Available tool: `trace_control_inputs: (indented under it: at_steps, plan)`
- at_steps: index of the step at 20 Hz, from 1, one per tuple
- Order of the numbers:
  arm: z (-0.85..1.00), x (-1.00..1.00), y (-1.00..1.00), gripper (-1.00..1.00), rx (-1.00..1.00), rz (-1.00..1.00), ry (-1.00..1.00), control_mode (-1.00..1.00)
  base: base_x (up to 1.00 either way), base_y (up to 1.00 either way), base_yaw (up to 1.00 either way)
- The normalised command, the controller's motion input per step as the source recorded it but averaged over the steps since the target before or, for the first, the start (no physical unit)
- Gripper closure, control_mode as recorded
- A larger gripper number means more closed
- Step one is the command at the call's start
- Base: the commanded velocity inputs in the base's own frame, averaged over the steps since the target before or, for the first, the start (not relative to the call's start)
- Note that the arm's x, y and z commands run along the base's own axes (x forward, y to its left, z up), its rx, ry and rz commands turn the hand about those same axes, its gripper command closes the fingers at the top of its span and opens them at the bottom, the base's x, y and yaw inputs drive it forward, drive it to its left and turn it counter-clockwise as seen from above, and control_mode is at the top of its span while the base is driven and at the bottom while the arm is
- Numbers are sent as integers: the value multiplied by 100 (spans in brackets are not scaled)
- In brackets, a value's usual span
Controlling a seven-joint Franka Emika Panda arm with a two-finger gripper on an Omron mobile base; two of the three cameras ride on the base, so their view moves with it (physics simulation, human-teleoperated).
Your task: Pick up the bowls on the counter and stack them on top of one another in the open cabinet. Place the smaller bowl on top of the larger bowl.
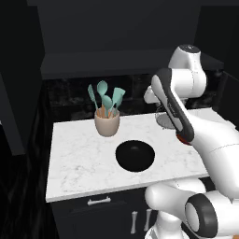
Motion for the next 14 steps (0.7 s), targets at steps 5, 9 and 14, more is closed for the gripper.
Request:
trace_control_inputs:
  at_steps: [5,9,14]
  plan:
    - [-32,-1,-72,-100,5,-12,0,-100,0,0,0]
    - [-57,-5,-100,-100,12,-32,1,-100,0,0,0]
    - [-65,0,-100,-100,16,-43,2,-100,0,0,0]
